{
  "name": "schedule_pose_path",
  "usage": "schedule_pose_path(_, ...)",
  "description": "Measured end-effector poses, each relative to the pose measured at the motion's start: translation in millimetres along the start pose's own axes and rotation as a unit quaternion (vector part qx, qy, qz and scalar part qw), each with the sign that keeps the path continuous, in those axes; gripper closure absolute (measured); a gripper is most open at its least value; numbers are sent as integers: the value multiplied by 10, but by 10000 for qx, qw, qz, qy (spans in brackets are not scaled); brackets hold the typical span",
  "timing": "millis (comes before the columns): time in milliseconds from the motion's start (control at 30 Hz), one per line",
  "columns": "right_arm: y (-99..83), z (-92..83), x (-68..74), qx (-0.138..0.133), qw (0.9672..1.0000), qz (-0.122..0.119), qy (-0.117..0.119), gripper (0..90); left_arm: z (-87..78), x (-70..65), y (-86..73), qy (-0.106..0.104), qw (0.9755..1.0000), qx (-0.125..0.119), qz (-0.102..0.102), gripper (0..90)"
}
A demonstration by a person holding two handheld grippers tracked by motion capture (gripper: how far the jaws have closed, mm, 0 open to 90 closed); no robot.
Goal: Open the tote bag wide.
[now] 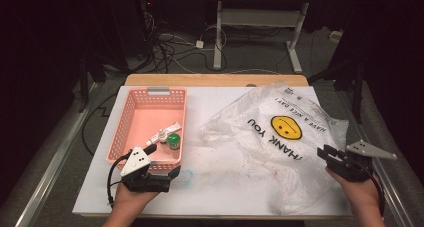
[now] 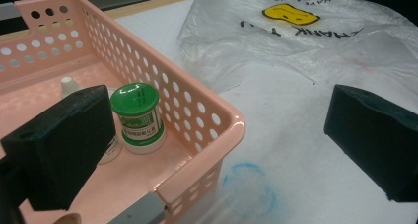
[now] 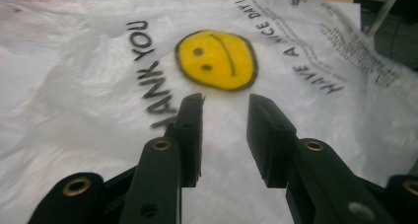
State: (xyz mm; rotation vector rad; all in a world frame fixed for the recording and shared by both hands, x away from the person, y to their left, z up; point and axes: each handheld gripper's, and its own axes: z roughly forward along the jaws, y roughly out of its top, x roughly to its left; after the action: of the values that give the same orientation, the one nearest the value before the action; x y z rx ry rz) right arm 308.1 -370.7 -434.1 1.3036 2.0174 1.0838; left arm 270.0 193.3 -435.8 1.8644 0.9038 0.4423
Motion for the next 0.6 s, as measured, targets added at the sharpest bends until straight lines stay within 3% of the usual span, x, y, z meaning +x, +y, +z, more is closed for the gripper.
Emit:
schedule_pose_path(67,-100,-150,94,-38,9999,54,80,670,4,30,11,-6,10000,4,-36,0)
schedule_pose_path(200,-143,-266,206,-72,9997,87,214,692,5,52,23,-26,10000,-7,-58,0)
schedule_pose_path(267,-107,-349,280,-152,9996,-126,200,739,2,48,27,-31,10000,5,-19,0)
schedule_pose_path(300,-64,-421,342,-321,9990,-162,277,760,-2,51,31,-23,10000,-16,-27,0)
schedule_pose_path(433,-51,-416,471,-308,9983,-292,395,753,-2,62,51,-40,9999,-72,-56,0)
schedule_pose_path(500,-68,-308,586,-183,9971,-375,633,583,2,65,49,-46,10000,-53,-61,0)
schedule_pose_path(567,-88,-224,618,-34,9955,-301,902,448,5,69,42,-67,9999,-52,-104,0)
schedule_pose_path(600,-88,-224,618,-34,9955,-301,902,448,7,70,39,-76,9999,-50,-126,0)
